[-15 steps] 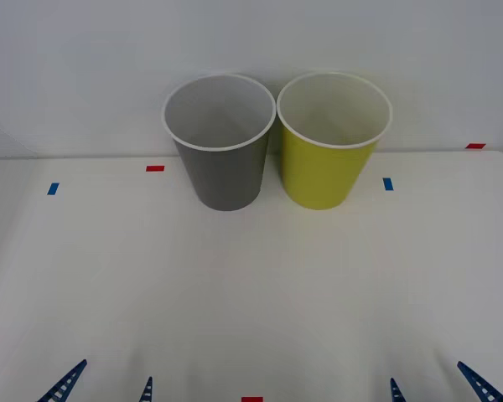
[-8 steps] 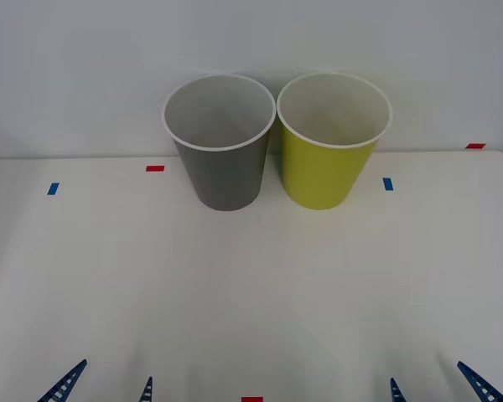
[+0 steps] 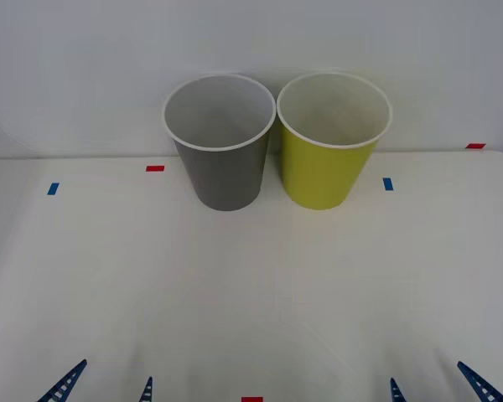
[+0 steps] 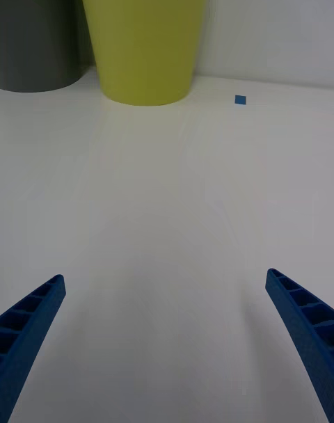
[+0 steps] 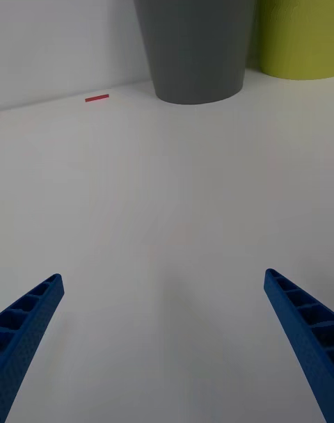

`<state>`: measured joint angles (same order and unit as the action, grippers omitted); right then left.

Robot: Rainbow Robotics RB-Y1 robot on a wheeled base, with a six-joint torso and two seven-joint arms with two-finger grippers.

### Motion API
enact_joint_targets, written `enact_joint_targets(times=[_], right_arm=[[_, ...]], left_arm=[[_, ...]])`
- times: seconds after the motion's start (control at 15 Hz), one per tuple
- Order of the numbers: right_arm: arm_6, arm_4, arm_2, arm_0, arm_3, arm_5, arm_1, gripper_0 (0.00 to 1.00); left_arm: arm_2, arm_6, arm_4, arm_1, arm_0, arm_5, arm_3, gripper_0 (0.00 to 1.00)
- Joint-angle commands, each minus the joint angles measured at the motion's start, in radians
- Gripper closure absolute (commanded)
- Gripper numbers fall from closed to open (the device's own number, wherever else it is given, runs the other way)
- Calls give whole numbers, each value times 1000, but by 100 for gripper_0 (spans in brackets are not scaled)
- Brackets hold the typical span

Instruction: Put cans in the gray bin and PET bottles in the light green bin.

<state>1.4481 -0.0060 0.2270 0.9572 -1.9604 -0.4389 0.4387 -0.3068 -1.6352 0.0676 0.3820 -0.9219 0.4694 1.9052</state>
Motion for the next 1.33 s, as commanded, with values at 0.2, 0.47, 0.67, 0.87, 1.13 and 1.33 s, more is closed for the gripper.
enact_joint_targets(times=[0.2,0.47,0.67,0.87,1.13,1.33], right_arm=[[0,0,0,0,0,0,0,0],[0,0,0,0,0,0,0,0],[0,0,0,0,0,0,0,0],[0,0,0,0,0,0,0,0],[0,0,0,0,0,0,0,0],[0,0,0,0,0,0,0,0]], left_arm=[[0,0,0,0,0,0,0,0],[0,0,0,0,0,0,0,0],[0,0,0,0,0,0,0,0],[0,0,0,0,0,0,0,0],[0,0,0,0,0,0,0,0],[0,0,0,0,0,0,0,0]])
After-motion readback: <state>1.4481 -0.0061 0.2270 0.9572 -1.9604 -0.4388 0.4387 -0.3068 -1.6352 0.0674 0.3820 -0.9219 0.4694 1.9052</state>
